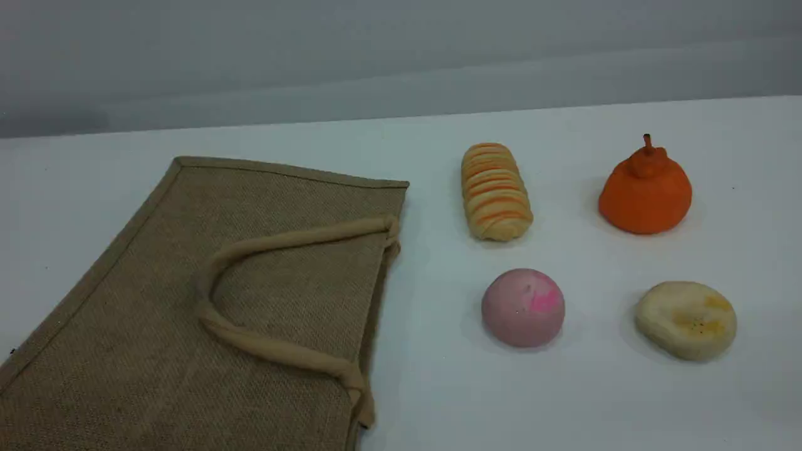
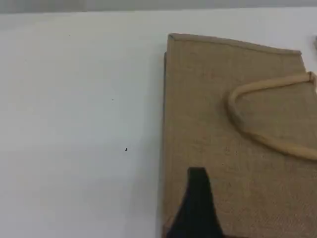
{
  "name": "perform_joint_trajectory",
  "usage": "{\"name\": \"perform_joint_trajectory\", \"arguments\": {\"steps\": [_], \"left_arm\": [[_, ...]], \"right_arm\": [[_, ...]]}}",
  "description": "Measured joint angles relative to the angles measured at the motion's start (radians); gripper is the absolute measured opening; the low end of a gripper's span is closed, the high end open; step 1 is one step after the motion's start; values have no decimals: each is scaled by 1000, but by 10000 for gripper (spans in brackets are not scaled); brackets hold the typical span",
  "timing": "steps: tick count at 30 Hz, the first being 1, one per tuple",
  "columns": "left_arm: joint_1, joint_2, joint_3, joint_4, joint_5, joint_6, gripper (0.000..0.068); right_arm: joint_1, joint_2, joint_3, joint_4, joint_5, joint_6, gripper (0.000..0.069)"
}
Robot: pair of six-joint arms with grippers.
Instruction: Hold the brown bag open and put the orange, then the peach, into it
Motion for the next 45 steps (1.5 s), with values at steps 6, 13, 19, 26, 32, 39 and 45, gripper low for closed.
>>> {"name": "perform_joint_trajectory", "arguments": {"steps": [6,13,19,26,32,39,45], "left_arm": [[0,0,0,0,0,0,525],[0,0,0,0,0,0,525],[0,0,0,0,0,0,525],[0,48,-26,1,-38,-24,525],[0,249,-112,8,-176,-24,525],[0,589,-209,-4,-296,-24,525],[0,902,-248,-14,-415,-99,519]], "right_arm": [[0,0,0,0,0,0,401],[0,0,0,0,0,0,401],[0,0,0,19,0,0,401],[0,7,-10,21,-10,-20,401],[0,163,-33,54,-164,-39,401],[0,430,-33,85,-413,-52,401],[0,708,-35,250,-622,-97,401]]}}
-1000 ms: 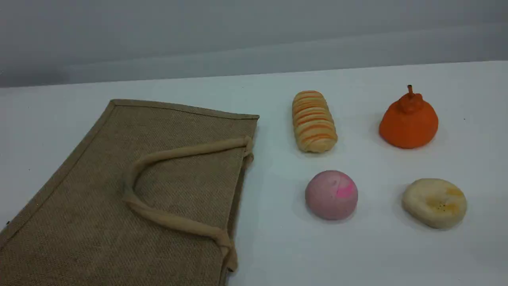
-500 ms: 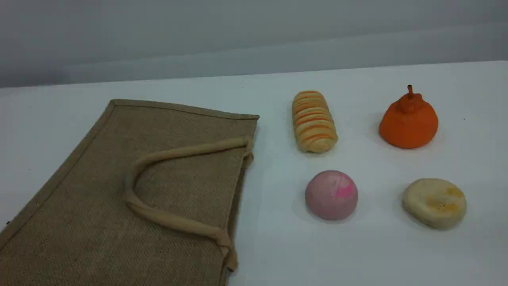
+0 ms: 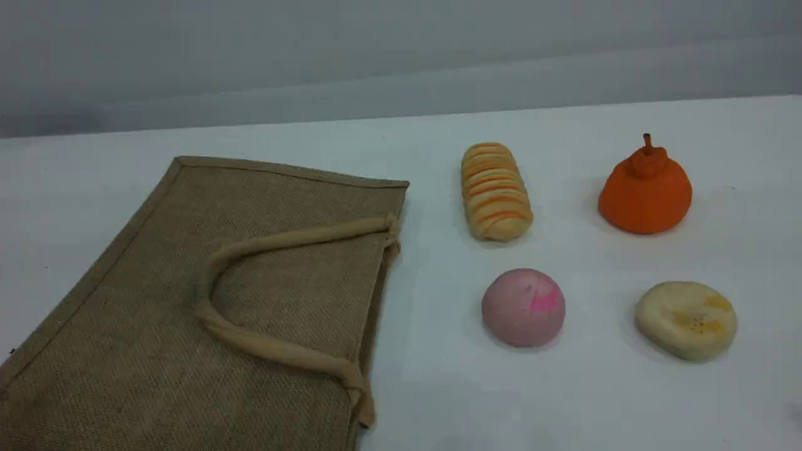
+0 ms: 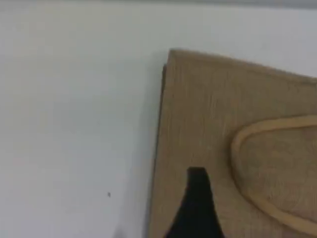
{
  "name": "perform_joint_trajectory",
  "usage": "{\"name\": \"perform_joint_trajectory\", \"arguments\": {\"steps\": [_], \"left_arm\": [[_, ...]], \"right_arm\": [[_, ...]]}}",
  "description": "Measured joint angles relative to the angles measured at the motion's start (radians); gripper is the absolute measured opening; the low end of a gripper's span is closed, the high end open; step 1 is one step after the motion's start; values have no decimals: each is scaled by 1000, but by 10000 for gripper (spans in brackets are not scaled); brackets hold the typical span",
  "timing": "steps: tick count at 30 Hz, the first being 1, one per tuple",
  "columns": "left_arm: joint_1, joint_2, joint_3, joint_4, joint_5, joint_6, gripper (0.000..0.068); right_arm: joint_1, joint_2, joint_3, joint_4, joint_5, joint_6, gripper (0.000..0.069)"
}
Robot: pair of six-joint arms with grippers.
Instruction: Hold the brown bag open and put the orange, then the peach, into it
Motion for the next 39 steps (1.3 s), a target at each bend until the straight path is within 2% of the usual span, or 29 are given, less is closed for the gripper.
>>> {"name": "perform_joint_trajectory", "arguments": {"steps": [4,8,15,19,24,31,39], "left_arm": [[0,201,-44,-48,-24,-14,509],[0,374,-87,-50,-81,-14,506],[0,646,-172,-115,-96,-5,505],[-8,770,-218,-189,-100,58,503],[-55,899,-269,-281,-114,156,503],[-130,1062,-335,-276,-116,157,503],[-158,1197,-405,-273,-124,155,503]], "right_arm": [[0,179,-19,107,-106,-75,401],[0,340,-40,196,-163,-126,401],[1,561,-94,293,-206,-194,401],[1,645,-122,305,-218,-214,401],[1,702,-136,305,-226,-225,401],[1,724,-136,305,-232,-232,401],[1,724,-136,305,-234,-235,401]]}}
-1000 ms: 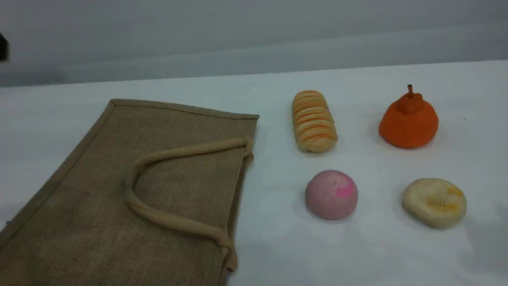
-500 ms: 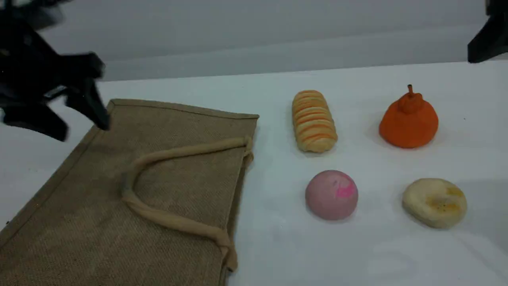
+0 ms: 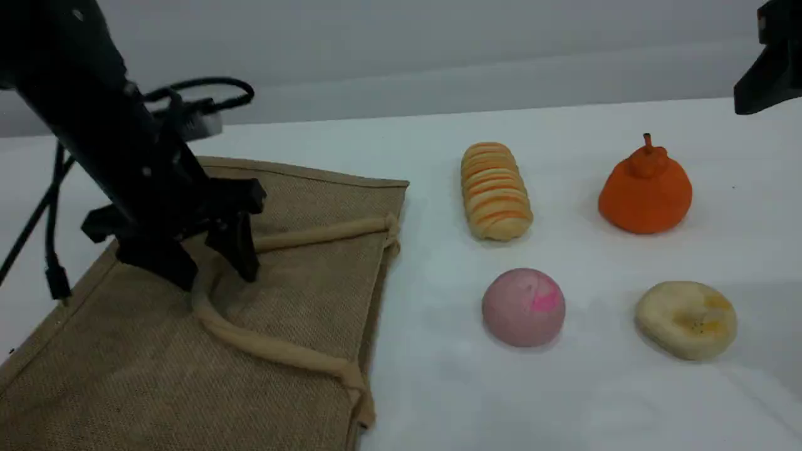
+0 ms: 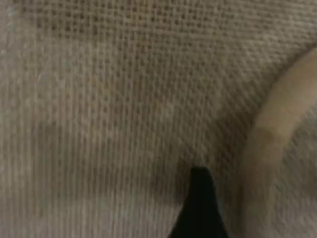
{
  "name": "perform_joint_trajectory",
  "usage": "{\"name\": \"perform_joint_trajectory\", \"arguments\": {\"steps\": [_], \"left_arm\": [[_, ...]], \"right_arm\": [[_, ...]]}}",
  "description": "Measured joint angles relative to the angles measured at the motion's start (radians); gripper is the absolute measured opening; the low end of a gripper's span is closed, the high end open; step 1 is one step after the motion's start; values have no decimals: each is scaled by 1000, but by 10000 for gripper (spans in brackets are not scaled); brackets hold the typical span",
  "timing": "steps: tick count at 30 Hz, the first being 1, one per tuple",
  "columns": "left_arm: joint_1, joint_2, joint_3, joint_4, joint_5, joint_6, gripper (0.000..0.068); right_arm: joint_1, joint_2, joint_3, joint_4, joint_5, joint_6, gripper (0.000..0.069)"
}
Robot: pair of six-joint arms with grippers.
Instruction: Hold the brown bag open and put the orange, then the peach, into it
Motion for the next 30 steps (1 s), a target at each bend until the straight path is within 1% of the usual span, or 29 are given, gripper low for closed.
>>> {"name": "perform_joint_trajectory", "arguments": {"steps": [5,7,9,11,13,15,16,17,19,23,27,30], "left_arm": [[-2,46,-5,2,-23,-14,491],[-2,55,-5,2,-25,-14,464],[-2,57,-5,5,-25,-14,420],[-2,57,-4,1,-23,-14,342],[-2,57,-4,1,-24,-14,246],[-2,57,-4,-1,-28,-14,132],[-2,53,-4,-1,-29,-14,91],[-2,48,-6,-1,-29,-14,71],[-2,33,-26,6,-17,-6,71],[-2,-32,-107,28,89,-2,71],[-2,-117,-220,31,238,58,71],[-2,-180,-315,31,378,120,71]], "right_arm": [[0,0,0,0,0,0,401],[0,0,0,0,0,0,401],[0,0,0,0,0,0,401],[0,0,0,0,0,0,401],[0,0,0,0,0,0,401],[0,0,0,0,0,0,401],[0,0,0,0,0,0,401],[0,0,0,1,0,0,401],[0,0,0,6,0,0,401],[0,0,0,17,0,-7,401],[0,0,0,22,-20,-13,401],[0,0,0,23,-71,-13,401]]}}
